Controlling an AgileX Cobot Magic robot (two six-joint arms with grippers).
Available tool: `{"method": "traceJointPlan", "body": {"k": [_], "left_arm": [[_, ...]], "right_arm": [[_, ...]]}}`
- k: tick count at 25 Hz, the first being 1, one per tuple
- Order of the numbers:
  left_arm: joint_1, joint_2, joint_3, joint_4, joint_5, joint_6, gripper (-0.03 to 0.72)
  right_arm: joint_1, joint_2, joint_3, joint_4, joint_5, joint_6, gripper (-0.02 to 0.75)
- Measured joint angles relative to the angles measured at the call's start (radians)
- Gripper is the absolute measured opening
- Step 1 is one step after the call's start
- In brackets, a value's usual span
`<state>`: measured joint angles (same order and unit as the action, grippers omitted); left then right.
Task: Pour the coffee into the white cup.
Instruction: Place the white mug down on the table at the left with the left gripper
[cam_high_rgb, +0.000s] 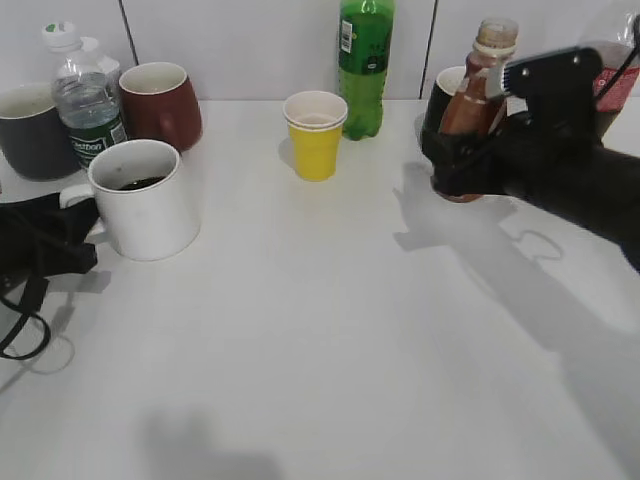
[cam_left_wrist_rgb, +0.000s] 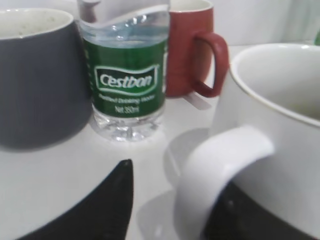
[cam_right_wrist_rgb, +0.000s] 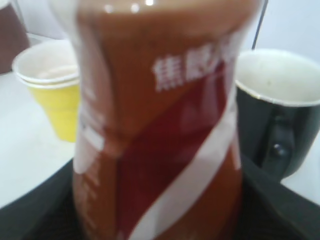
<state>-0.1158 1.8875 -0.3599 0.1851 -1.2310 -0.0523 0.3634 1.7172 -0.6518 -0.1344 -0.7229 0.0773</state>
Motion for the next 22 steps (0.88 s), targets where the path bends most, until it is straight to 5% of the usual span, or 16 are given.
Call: {"method": "traceJointPlan", "body": {"k": [9,22], "left_arm": [[0.000,-0.045,0.037,0.016,0.015,0.000,0.375],[0.000,-0.066,0.052,0.059,0.023,-0.027,0.456]], "right_arm": [[0.000,0.165,0.001,0.078,-0.240,-0.010,0.527],[0.000,0.250,0.001,0.100,-0.261,-0.012,0.528]]}}
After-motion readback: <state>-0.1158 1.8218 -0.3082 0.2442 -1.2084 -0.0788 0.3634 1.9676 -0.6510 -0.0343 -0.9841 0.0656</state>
